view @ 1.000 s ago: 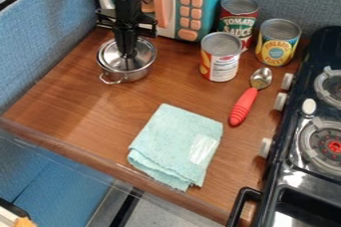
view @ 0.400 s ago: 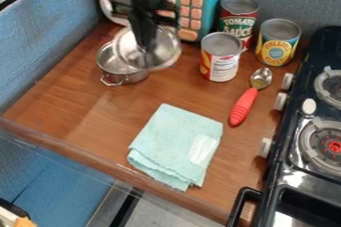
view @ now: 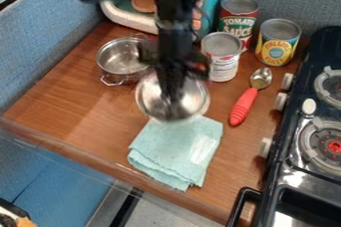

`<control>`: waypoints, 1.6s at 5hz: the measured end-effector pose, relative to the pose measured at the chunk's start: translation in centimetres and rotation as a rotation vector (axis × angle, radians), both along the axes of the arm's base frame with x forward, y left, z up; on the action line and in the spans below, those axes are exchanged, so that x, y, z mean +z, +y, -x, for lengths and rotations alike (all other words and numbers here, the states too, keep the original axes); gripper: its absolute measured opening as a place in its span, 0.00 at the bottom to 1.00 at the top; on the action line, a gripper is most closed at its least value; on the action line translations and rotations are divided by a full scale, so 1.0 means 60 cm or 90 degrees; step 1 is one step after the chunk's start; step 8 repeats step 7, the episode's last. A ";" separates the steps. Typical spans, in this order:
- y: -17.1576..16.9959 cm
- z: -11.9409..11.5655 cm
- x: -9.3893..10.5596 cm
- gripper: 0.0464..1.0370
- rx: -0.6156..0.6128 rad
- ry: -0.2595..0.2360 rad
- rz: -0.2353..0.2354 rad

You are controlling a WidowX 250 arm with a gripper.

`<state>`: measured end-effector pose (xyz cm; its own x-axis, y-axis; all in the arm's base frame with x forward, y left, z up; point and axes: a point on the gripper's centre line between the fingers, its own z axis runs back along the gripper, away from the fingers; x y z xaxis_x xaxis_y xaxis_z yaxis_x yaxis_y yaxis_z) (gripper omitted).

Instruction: Opened the lid of the silver pot and put it on top of the blue cloth

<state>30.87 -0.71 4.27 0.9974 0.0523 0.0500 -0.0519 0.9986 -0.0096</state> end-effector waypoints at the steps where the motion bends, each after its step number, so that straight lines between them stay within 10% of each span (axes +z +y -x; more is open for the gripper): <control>1: -0.008 0.019 -0.021 0.01 -0.006 0.013 -0.004; 4: -0.012 0.038 -0.098 0.04 -0.019 0.079 0.001; 6: -0.033 0.050 -0.069 0.46 -0.033 0.053 -0.011; 7: -0.043 0.037 0.004 0.77 -0.049 -0.021 -0.017; 8: -0.043 0.037 0.004 0.77 -0.049 -0.021 -0.017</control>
